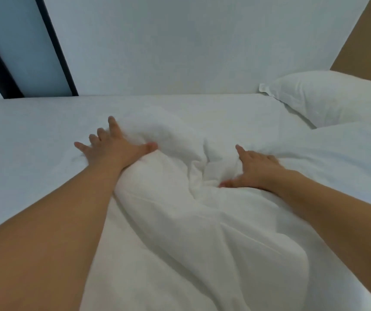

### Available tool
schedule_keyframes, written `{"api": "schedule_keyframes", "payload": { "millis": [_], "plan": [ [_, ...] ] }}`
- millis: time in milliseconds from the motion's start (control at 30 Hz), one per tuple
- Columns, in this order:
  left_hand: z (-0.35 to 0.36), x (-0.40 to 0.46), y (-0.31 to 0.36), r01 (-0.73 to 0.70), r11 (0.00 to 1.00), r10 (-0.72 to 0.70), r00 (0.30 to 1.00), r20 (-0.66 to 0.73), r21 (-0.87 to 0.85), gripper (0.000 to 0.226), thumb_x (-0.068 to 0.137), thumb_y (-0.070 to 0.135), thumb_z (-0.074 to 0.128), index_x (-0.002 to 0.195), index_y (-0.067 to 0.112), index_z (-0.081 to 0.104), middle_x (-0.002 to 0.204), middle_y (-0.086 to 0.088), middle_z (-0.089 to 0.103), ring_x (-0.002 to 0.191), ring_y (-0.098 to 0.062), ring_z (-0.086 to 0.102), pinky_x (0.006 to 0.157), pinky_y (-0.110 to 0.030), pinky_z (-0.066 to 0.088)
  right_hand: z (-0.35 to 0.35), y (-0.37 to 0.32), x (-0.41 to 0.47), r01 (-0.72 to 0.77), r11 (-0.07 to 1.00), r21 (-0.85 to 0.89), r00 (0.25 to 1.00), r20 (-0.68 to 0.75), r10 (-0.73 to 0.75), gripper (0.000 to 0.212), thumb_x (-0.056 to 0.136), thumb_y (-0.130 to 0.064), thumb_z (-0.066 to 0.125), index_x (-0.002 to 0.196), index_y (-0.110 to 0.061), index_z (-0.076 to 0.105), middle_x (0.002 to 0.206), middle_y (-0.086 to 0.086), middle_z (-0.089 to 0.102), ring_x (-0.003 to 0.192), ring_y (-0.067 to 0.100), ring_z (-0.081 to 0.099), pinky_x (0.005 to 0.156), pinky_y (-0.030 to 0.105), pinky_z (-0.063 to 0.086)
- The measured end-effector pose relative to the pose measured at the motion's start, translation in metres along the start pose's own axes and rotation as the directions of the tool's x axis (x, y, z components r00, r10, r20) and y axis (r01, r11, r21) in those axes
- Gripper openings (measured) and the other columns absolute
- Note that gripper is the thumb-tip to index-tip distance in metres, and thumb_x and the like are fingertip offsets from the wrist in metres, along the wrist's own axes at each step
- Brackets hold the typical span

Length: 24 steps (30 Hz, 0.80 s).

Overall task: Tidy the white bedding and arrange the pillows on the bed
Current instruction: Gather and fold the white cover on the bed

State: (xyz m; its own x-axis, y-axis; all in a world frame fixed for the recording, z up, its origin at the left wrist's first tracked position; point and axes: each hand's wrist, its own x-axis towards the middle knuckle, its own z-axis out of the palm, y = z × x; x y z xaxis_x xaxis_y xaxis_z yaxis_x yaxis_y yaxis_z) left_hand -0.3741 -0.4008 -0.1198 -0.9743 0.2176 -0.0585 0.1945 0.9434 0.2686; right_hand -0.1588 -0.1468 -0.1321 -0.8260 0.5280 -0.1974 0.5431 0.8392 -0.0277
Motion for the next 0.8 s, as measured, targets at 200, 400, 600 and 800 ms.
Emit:
{"api": "schedule_keyframes", "payload": {
  "millis": [200, 400, 600, 800],
  "plan": [
    [0.038, -0.003, -0.071, -0.036, 0.981, 0.099, 0.937, 0.335, -0.19, 0.084, 0.069, 0.079, 0.056, 0.131, 0.021, 0.057, 0.133, -0.008, 0.06, 0.118, -0.027, 0.058, 0.098, -0.039, 0.046, -0.016, 0.011, 0.009, -0.177, 0.972, -0.156, 0.975, 0.105, 0.195, 0.102, 0.05, -0.093, 0.044, 0.134, -0.035, 0.041, 0.136, -0.004, 0.053, 0.131, 0.028, 0.036, 0.108, 0.045, 0.023],
    [0.001, 0.013, -0.072, -0.153, 0.985, 0.128, 0.956, -0.262, -0.078, 0.058, 0.092, 0.064, 0.035, 0.102, 0.017, 0.068, 0.095, -0.014, 0.069, 0.089, -0.036, 0.064, 0.073, -0.037, 0.046, -0.062, 0.02, 0.02, -0.221, 0.929, -0.298, 0.957, 0.117, 0.265, 0.101, 0.043, -0.1, 0.043, 0.121, -0.036, 0.047, 0.118, 0.0, 0.054, 0.121, 0.025, 0.042, 0.105, 0.041, 0.027],
    [-0.013, 0.074, -0.091, 0.031, 0.993, -0.047, 0.989, -0.14, -0.117, 0.059, 0.085, 0.061, 0.04, 0.114, 0.014, 0.062, 0.111, -0.017, 0.065, 0.101, -0.038, 0.061, 0.085, -0.041, 0.047, -0.075, -0.015, 0.056, -0.12, 0.993, -0.003, 0.969, 0.216, 0.118, 0.098, 0.066, -0.077, 0.06, 0.148, -0.038, 0.021, 0.148, -0.007, 0.042, 0.141, 0.017, 0.033, 0.12, 0.042, 0.011],
    [-0.054, 0.093, 0.003, -0.417, 0.909, 0.412, 0.896, -0.166, 0.006, 0.087, 0.07, 0.051, 0.058, 0.145, 0.029, 0.019, 0.154, -0.005, 0.015, 0.143, -0.025, 0.017, 0.114, -0.053, 0.013, -0.063, -0.038, 0.067, -0.095, 0.972, -0.217, 0.863, 0.468, 0.189, 0.083, 0.051, -0.072, 0.071, 0.116, -0.023, 0.053, 0.122, -0.001, 0.058, 0.109, 0.022, 0.059, 0.094, 0.033, 0.045]
  ]
}}
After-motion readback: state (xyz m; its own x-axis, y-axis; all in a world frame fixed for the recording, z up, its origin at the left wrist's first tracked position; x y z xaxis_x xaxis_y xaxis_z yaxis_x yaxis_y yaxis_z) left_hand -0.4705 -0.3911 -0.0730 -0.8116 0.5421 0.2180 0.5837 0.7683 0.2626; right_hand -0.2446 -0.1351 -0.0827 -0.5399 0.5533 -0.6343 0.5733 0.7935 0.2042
